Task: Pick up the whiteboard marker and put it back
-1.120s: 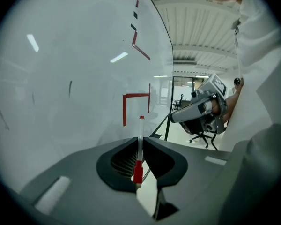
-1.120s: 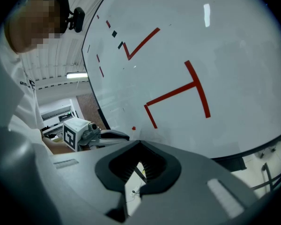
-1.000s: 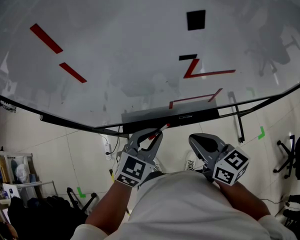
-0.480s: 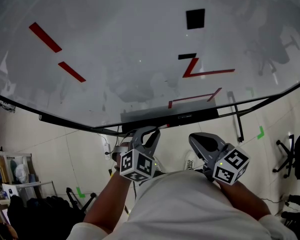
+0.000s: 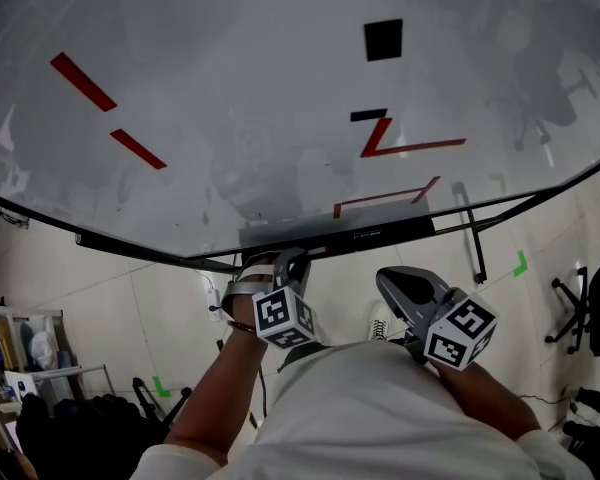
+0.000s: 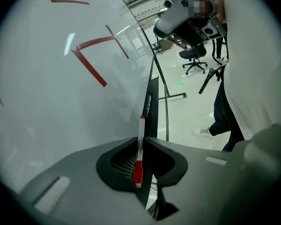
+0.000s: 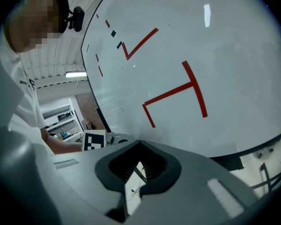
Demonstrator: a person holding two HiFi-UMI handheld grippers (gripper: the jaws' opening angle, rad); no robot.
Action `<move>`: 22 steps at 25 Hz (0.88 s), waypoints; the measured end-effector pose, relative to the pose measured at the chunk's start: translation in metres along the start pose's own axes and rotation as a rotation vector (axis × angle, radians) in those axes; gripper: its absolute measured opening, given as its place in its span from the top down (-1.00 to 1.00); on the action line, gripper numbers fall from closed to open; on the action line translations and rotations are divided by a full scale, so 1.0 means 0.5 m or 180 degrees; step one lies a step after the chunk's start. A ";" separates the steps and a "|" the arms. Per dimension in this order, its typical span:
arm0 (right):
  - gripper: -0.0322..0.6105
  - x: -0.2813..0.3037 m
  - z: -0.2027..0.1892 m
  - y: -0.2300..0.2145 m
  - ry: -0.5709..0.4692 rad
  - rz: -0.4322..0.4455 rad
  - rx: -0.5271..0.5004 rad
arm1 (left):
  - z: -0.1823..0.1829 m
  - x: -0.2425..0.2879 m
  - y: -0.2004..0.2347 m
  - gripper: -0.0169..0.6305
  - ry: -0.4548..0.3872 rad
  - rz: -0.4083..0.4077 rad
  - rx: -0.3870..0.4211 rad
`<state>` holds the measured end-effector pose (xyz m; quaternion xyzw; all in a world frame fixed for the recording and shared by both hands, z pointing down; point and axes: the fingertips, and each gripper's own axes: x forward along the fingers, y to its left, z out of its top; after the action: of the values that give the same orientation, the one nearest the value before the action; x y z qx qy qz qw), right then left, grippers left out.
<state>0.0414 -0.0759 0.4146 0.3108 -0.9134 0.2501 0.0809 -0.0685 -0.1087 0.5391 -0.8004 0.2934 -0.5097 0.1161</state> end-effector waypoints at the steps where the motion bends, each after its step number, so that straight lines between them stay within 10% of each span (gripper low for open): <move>1: 0.89 0.000 0.000 0.000 0.0001 0.0000 0.0000 | -0.003 0.005 -0.001 0.78 0.0033 -0.0001 0.0039; 22: 0.89 -0.011 0.002 -0.010 -0.0037 -0.0062 0.0013 | -0.016 0.062 -0.009 0.77 0.0350 -0.0001 0.0268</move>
<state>0.0488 -0.0769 0.4139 0.3213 -0.9102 0.2494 0.0774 -0.0646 -0.1226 0.5681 -0.7657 0.2775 -0.5648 0.1334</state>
